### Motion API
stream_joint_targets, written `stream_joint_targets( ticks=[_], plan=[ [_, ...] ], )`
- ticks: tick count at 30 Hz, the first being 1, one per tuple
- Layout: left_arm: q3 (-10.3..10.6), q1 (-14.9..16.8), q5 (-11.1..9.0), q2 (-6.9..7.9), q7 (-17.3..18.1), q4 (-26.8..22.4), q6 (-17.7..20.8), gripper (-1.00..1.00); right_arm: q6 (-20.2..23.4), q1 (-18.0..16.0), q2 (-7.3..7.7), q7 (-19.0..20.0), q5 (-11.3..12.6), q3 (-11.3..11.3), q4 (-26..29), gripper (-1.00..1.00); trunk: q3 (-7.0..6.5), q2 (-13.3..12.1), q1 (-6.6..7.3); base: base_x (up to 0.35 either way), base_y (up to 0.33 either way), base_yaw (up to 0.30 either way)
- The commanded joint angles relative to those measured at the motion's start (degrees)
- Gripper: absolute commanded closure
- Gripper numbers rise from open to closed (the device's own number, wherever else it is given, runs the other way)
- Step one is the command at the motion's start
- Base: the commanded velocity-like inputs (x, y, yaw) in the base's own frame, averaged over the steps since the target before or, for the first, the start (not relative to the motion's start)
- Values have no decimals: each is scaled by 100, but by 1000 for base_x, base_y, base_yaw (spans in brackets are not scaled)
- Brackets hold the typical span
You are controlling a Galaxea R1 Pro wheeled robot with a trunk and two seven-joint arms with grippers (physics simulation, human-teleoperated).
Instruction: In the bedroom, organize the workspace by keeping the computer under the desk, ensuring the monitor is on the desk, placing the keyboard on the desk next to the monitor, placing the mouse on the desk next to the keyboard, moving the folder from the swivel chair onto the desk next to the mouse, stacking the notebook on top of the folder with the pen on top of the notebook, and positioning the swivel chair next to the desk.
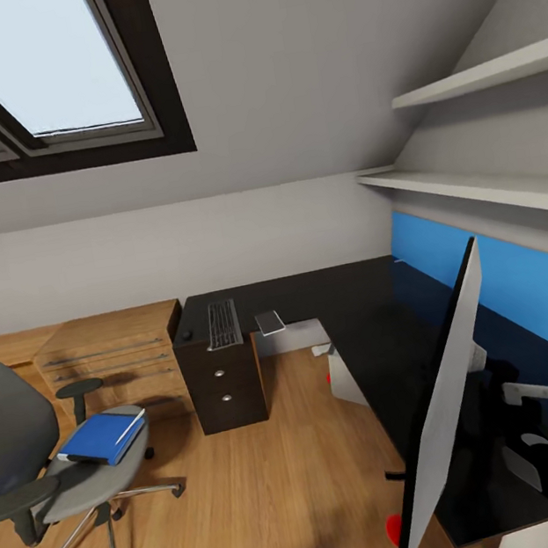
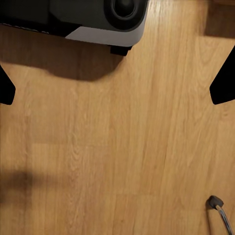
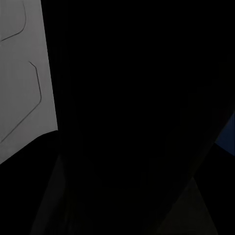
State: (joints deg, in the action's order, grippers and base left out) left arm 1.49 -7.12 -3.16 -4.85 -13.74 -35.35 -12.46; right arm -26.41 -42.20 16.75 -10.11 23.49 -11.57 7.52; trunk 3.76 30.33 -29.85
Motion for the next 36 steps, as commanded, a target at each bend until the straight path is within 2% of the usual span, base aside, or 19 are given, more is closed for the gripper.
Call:
stream_joint_targets(
  ticks=[1, 6, 20, 27, 36],
  plan=[
    [17, 0, -34, 1, -24, -7, -11, -100, -19, 1, 4, -35, 95, -165, -99, 100, -7, -34, 19, 0, 0, 0],
    [18, 0, -29, 1, -24, -7, -11, -100, -15, 1, 4, -41, 95, -165, -101, 100, -97, -234, 129, 0, 0, 0],
    [9, 2, -28, 1, -24, -7, -11, -100, -19, 1, 4, -51, 95, -170, -94, 100, -97, -234, 129, 0, -10, 0],
    [9, 0, -26, 1, -24, -7, -11, -100, -22, 1, -5, -53, 95, -178, -93, 100, -97, -234, 129, 0, -256, 39],
    [11, 1, -26, 1, -24, -7, -11, -100, -23, 1, -5, -53, 95, -179, -93, 100, -97, -234, 129, 0, -324, 239]
  ],
)
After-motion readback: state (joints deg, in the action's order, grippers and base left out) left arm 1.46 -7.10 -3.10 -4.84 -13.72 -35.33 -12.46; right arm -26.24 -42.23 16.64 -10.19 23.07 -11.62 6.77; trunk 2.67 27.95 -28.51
